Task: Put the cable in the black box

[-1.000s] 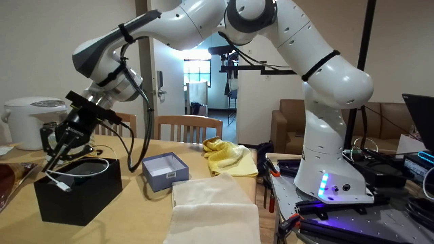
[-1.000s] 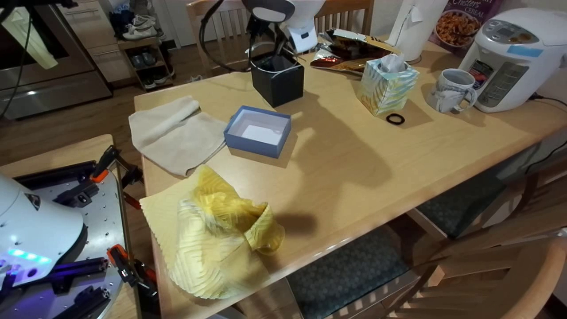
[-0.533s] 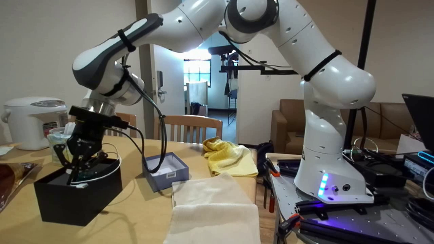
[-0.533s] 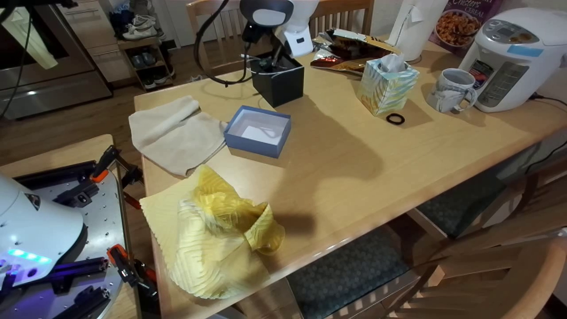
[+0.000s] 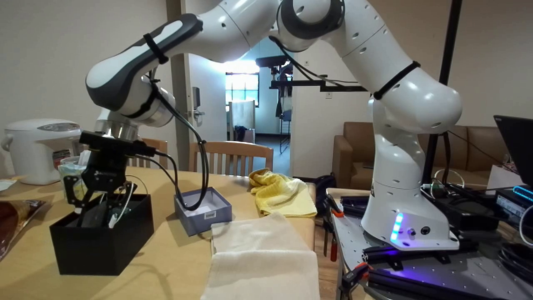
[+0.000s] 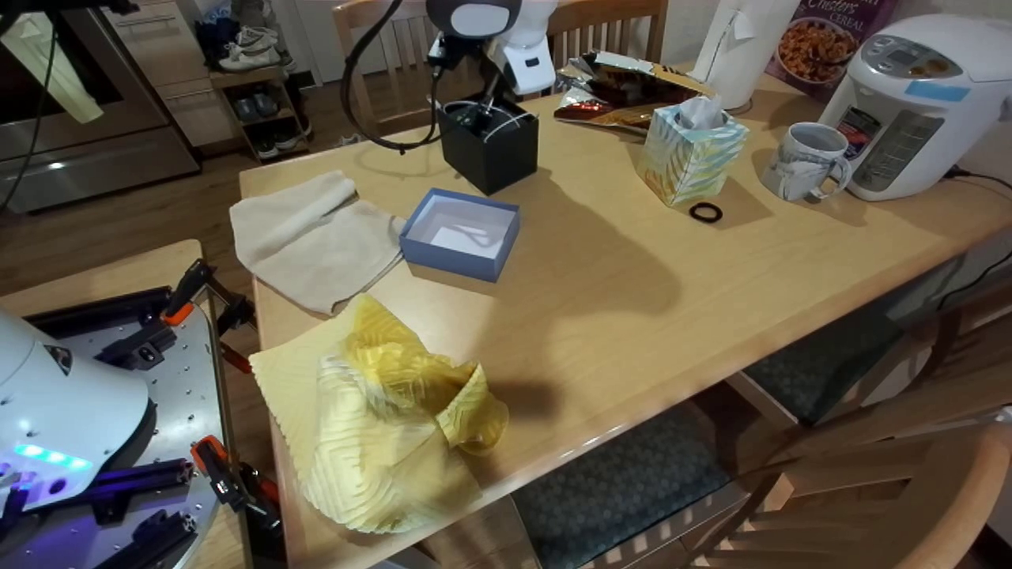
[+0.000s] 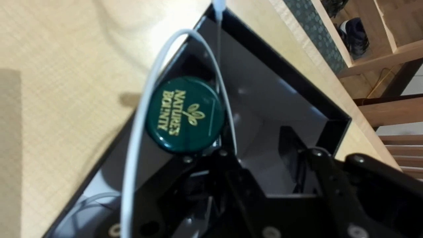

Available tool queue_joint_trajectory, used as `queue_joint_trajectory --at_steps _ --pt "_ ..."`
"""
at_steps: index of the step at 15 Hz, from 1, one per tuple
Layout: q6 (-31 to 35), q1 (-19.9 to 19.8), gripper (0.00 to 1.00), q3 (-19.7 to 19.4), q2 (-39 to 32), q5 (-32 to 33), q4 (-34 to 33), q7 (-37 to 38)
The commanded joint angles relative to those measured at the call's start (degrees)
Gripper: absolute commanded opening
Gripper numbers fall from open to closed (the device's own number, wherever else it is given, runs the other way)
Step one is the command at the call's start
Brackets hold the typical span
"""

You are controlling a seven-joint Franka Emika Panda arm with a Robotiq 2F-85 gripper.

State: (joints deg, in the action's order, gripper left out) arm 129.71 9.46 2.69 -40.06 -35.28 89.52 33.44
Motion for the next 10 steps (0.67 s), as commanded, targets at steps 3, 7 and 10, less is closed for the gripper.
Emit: queue_joint_trajectory --at_steps 3,7,10 --pt "-0.21 0.68 0.85 -0.53 1.75 5.10 1.49 5.16" --pt "0.42 -0.12 1.00 1.15 2.54 6.98 1.00 2.45" --pt "1.66 -0.81 1.00 3.51 3.73 5.87 -0.02 -3.02"
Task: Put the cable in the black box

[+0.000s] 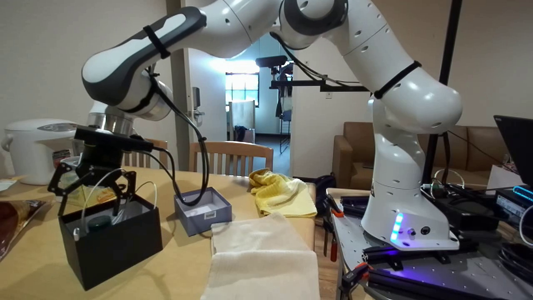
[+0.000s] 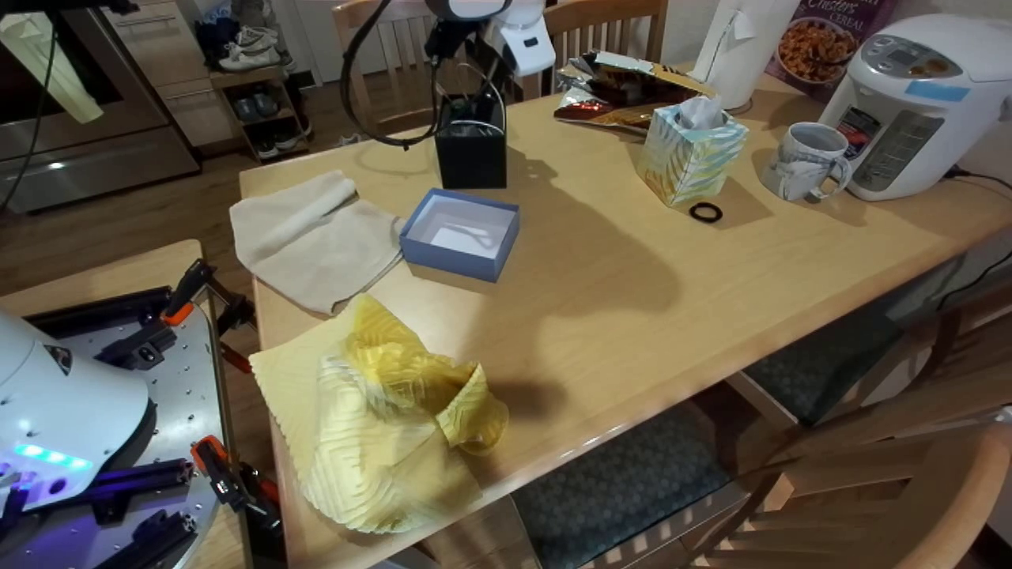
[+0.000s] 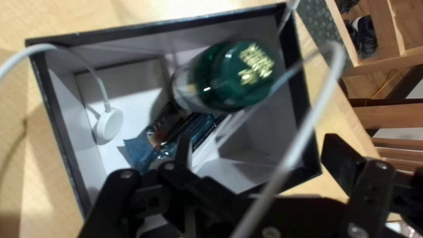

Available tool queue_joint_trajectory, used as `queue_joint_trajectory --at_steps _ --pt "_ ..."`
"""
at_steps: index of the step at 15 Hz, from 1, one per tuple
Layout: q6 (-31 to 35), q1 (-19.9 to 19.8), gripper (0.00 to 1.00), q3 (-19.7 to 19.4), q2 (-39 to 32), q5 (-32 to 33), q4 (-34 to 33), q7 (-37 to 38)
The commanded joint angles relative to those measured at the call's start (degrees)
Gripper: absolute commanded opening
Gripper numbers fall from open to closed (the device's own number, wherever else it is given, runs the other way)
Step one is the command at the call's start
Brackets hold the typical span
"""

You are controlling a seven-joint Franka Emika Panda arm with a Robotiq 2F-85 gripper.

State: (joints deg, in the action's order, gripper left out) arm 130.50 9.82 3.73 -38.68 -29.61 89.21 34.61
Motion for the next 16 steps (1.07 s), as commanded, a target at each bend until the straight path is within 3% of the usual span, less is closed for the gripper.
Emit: queue_joint_trajectory --at_steps 1,10,12,13,16 --pt "0.89 -1.18 1.00 3.06 2.66 -0.02 -0.25 -5.42" --pt "0.93 -0.49 1.00 4.37 7.28 0.41 -2.96 -8.56" --pt "2.11 1.02 1.00 2.84 8.07 2.94 -2.48 -6.51" --pt "0.85 1.17 1.00 2.81 8.38 5.04 -2.57 -8.75" --pt "-0.72 -2.18 1.00 8.03 6.73 0.08 -4.33 -20.61"
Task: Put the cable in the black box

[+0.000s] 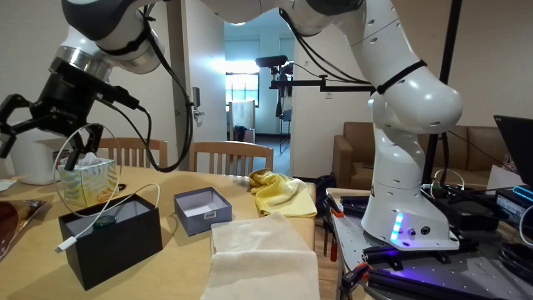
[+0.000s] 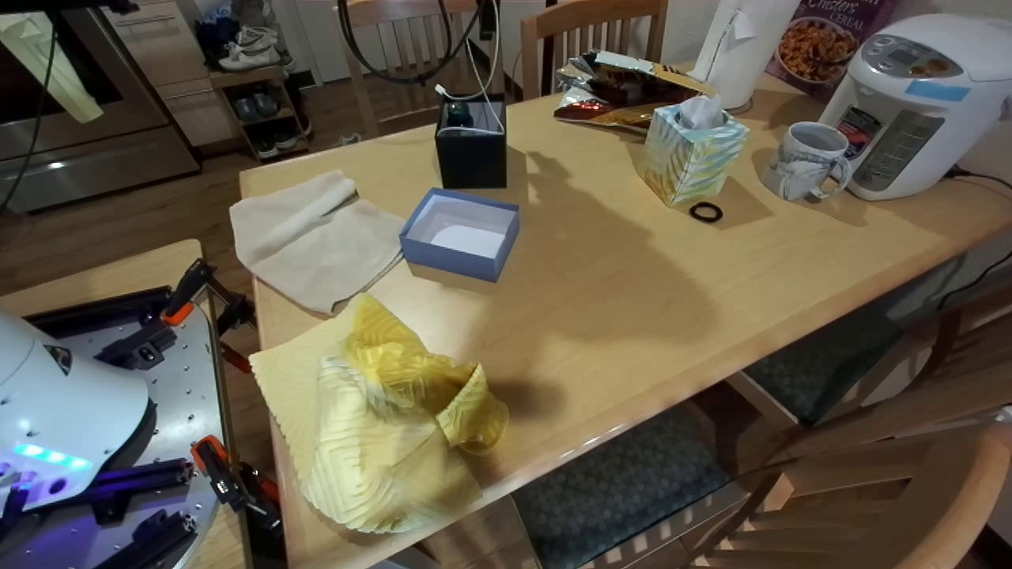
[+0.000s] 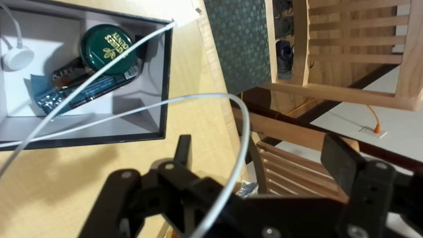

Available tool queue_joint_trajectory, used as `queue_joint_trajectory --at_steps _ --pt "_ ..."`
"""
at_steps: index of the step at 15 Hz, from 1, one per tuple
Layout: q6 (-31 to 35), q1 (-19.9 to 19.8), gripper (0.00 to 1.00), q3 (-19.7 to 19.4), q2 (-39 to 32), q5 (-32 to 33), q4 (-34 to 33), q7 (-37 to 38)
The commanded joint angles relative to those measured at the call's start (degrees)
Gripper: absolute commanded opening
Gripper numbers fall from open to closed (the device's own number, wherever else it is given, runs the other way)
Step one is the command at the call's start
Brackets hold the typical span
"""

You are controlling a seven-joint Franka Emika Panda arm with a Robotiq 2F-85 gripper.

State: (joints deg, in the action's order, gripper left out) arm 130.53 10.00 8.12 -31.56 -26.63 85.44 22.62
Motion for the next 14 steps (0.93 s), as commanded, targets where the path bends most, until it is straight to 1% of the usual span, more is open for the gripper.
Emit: queue_joint_trajectory --at_steps 1,4,6,7,8,9,10,13,14 --pt "-0.34 -3.18 1.00 5.07 -0.94 -4.94 -0.64 -11.80" --pt "0.31 -6.14 1.00 9.04 -1.94 -14.09 -0.11 -21.17" --pt "-0.45 -7.99 1.00 10.73 -2.77 -21.18 0.16 -28.00" --pt "-1.11 -8.38 1.00 10.74 -3.10 -23.63 0.26 -30.43" --pt "-1.21 -8.00 1.00 9.83 -3.14 -24.46 0.55 -31.65" --pt "0.00 -6.91 1.00 8.20 -2.77 -23.88 1.22 -31.45" --pt "1.30 -5.92 1.00 6.69 -2.13 -21.72 1.84 -32.08" --pt "5.34 -5.06 1.00 6.01 -0.57 -20.78 2.13 -37.43" --pt "7.67 -4.08 1.00 5.45 0.58 -19.40 2.63 -37.39"
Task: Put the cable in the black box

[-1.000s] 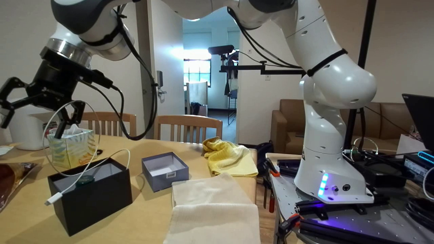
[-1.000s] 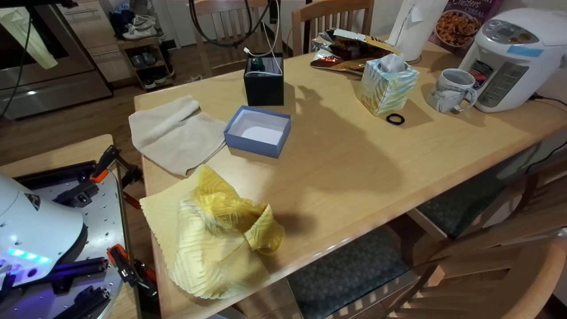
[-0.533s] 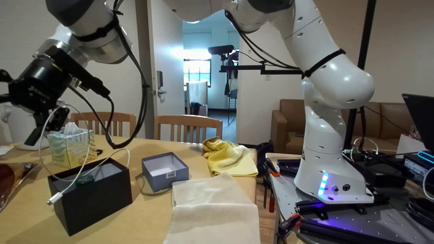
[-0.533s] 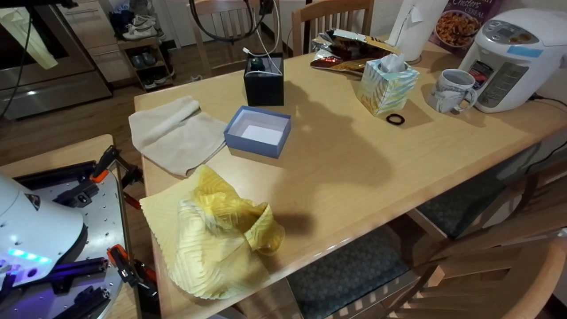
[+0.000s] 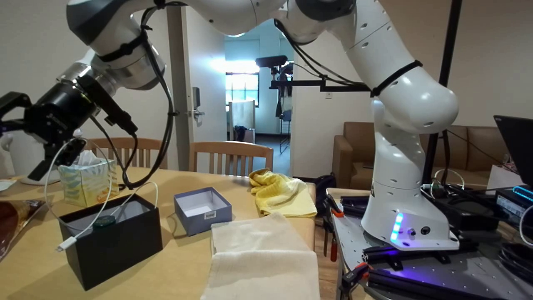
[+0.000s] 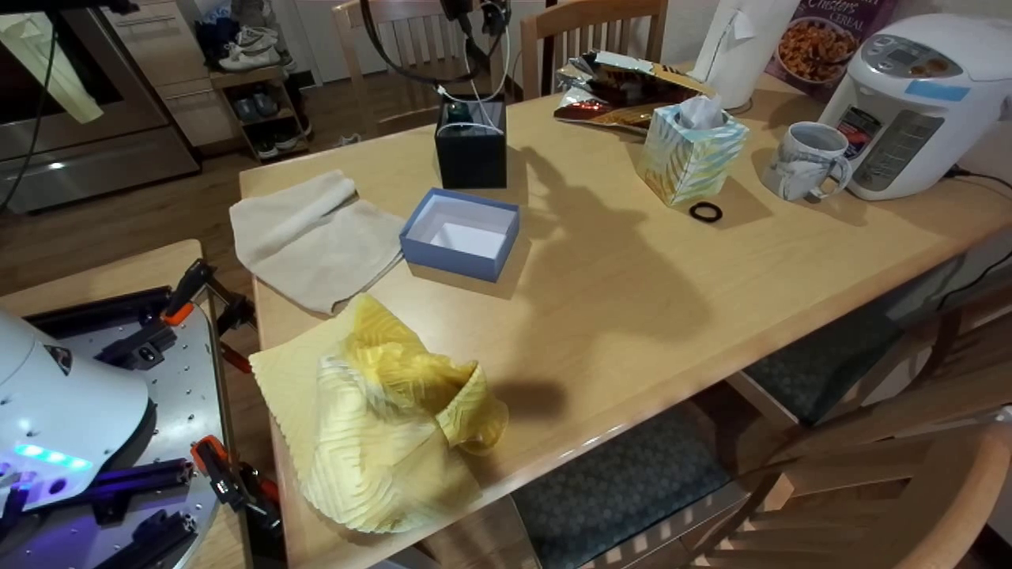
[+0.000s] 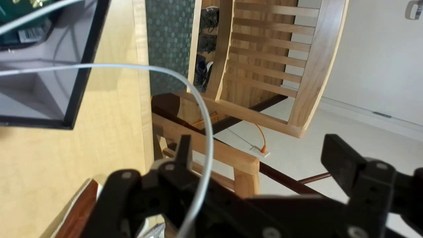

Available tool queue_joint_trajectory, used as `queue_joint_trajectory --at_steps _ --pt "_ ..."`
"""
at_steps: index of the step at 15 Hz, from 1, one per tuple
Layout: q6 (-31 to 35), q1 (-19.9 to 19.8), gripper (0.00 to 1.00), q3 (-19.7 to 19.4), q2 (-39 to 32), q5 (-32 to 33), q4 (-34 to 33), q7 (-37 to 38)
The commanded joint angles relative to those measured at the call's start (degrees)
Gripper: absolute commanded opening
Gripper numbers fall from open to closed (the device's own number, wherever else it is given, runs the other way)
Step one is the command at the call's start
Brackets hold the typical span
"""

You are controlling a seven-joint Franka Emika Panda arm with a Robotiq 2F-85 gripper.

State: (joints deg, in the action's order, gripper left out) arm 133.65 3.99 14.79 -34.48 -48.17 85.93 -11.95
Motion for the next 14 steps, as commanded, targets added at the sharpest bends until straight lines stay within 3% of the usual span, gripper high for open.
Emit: queue_joint_trajectory --at_steps 1,7,10,14 --pt "6.71 2.55 1.00 -1.33 4.19 3.35 2.38 -3.09" --pt "22.18 8.47 1.00 -3.77 6.07 18.69 4.07 2.40" --pt "17.05 14.07 1.00 -11.91 9.06 28.06 7.46 17.37" --pt "9.85 15.19 1.00 -14.96 11.69 40.89 10.55 32.76"
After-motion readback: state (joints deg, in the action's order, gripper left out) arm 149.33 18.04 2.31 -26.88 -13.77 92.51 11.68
